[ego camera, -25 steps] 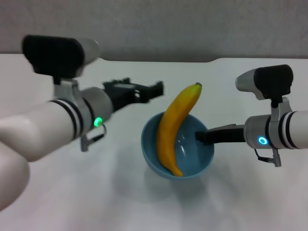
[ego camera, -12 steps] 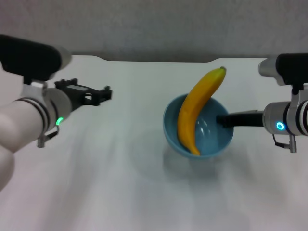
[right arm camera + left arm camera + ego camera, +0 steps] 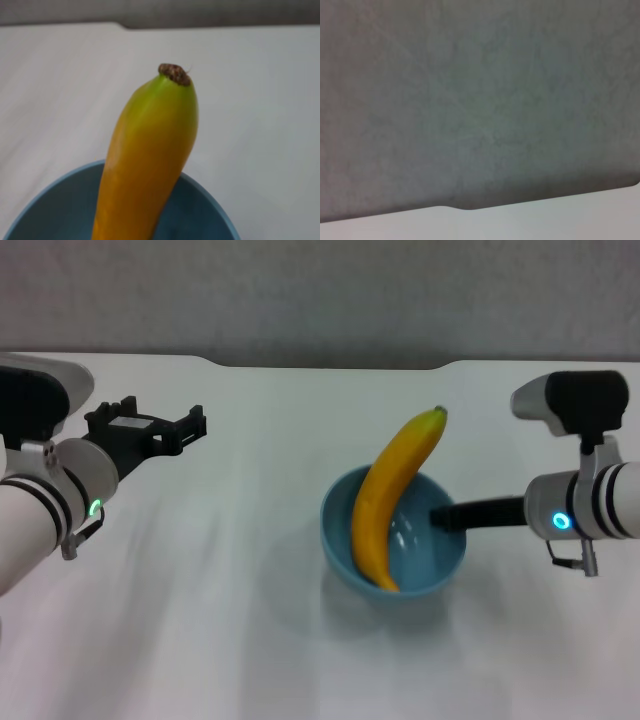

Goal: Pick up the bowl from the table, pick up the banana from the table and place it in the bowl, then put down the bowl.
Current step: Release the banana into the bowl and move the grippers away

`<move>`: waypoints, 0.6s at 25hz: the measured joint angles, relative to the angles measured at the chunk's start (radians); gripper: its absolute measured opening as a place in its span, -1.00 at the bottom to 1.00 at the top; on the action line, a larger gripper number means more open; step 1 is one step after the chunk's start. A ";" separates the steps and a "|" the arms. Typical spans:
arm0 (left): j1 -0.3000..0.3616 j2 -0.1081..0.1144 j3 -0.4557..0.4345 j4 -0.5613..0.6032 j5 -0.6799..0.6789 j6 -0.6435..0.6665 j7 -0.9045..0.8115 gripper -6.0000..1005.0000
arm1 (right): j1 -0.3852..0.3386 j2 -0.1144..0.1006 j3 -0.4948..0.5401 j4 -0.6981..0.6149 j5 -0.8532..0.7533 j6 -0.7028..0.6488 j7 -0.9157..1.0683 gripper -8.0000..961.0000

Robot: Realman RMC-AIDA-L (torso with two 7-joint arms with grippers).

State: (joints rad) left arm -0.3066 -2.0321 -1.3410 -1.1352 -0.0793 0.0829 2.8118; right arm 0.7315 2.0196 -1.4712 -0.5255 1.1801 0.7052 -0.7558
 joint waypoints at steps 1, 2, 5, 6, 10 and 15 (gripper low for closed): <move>0.001 0.000 0.001 0.001 0.001 -0.003 0.001 0.81 | 0.003 0.001 -0.005 0.003 0.001 0.012 0.001 -0.86; 0.003 0.000 0.003 0.004 0.001 -0.005 0.001 0.81 | 0.005 0.002 -0.010 0.004 0.004 0.025 0.004 -0.86; 0.006 0.000 0.003 0.012 -0.003 -0.006 -0.001 0.81 | 0.007 0.001 -0.019 0.004 0.014 0.067 0.010 -0.85; 0.010 0.000 0.004 0.011 -0.004 -0.005 -0.002 0.81 | 0.003 -0.001 -0.019 -0.003 0.015 0.096 0.011 -0.85; 0.037 0.000 0.036 -0.029 -0.001 -0.002 0.000 0.81 | -0.018 -0.002 -0.018 -0.012 0.015 0.107 0.012 -0.85; 0.042 0.000 0.046 -0.046 0.001 -0.005 0.000 0.81 | -0.022 -0.003 -0.019 0.000 0.009 0.103 0.011 -0.85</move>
State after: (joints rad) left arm -0.2641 -2.0325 -1.2954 -1.1812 -0.0786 0.0775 2.8119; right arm 0.7093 2.0161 -1.4899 -0.5253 1.1890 0.8085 -0.7448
